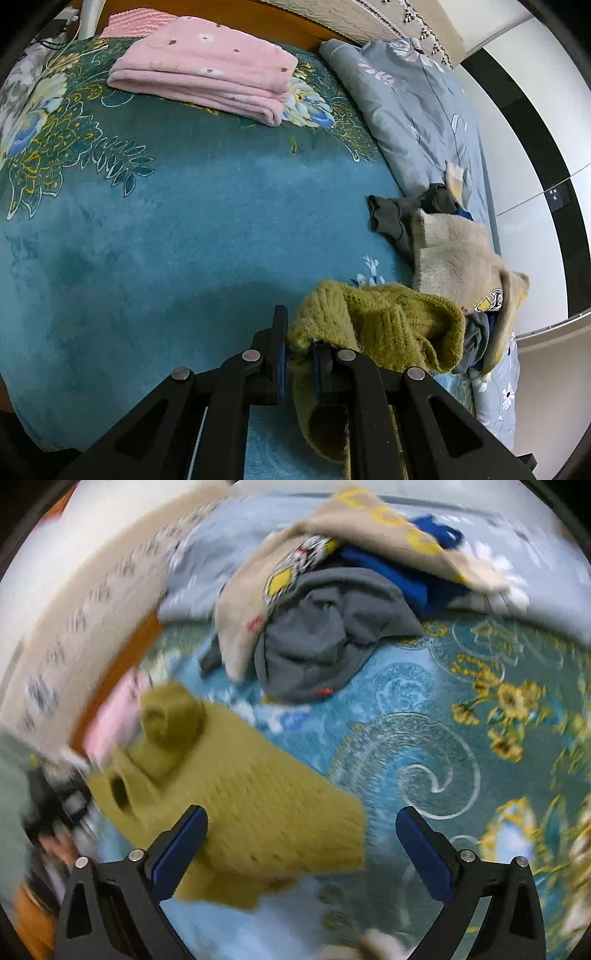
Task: Fold clothes
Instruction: 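Grasp the sweater hem with the left gripper while the right gripper holds it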
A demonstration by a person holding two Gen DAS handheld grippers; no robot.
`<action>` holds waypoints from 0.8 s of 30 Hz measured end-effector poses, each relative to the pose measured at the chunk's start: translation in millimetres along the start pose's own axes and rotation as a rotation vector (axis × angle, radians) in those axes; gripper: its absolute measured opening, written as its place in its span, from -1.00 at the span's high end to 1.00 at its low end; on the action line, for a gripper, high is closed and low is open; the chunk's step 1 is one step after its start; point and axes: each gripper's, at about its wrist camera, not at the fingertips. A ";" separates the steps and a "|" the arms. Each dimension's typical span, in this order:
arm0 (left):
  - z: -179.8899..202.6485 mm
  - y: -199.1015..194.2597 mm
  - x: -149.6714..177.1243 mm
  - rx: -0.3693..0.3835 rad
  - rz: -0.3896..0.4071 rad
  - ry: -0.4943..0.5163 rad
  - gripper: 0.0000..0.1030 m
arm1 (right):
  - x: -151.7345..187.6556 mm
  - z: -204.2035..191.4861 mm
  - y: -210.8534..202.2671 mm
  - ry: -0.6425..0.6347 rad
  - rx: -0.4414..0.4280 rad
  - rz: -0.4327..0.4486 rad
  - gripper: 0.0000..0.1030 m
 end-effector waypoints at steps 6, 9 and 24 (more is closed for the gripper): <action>2.0 1.7 0.8 -0.004 -0.005 0.005 0.79 | 8.9 1.6 -3.6 -0.120 0.065 -0.009 -1.00; 3.3 2.9 1.4 -0.014 -0.011 0.008 0.79 | 14.9 -10.3 0.2 -0.183 0.050 -0.032 -1.00; 4.2 7.2 4.8 -0.044 -0.025 0.008 0.78 | 26.2 -54.8 16.3 -0.438 0.034 -0.116 -0.32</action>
Point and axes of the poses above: each gripper's, at about its wrist camera, not at the fingertips, and y roughly the way its jaws point, z to its right, x to its underside, and after that the axes turned 8 degrees about y, right-handed
